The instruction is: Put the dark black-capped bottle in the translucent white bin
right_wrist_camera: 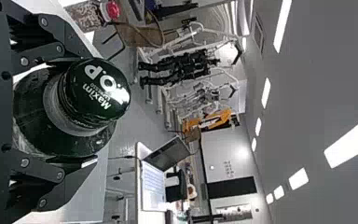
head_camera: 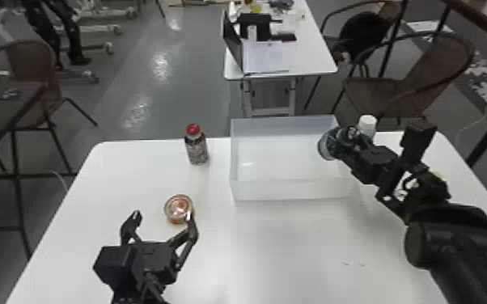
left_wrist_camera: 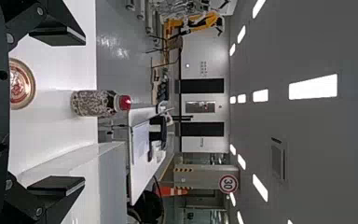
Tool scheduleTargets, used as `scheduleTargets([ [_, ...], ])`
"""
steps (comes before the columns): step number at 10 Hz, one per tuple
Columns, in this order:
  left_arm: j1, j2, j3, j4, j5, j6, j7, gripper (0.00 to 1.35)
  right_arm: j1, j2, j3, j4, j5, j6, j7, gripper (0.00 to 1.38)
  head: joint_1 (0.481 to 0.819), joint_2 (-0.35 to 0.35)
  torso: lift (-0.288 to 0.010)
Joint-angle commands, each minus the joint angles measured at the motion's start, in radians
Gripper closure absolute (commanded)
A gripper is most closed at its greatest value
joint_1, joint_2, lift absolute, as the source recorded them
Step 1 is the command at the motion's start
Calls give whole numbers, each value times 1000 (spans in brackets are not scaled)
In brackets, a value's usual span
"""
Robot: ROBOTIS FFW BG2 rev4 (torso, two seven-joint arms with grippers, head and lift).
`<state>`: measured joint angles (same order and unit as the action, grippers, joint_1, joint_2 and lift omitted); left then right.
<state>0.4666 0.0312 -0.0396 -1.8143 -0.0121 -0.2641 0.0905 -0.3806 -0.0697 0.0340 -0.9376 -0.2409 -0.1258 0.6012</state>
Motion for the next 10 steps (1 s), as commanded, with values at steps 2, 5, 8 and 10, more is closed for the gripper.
scheduleTargets([
  [2,-3,-17,6,12,3,-20,0,231,-49,5,1,134,-17,-55,-18,711,695,82,-34],
  [5,-9,-16,7,15,-12,-26,0,231,-86,4,0,210,-43,-60,-40,659,695,76,-34],
  [8,-13,-14,6,15,-20,-23,-3,231,-100,11,0,250,-67,-69,-51,225,695,65,-34],
  [10,-13,-14,6,15,-22,-23,-6,231,-93,11,1,244,-97,-80,-51,104,695,63,-34],
])
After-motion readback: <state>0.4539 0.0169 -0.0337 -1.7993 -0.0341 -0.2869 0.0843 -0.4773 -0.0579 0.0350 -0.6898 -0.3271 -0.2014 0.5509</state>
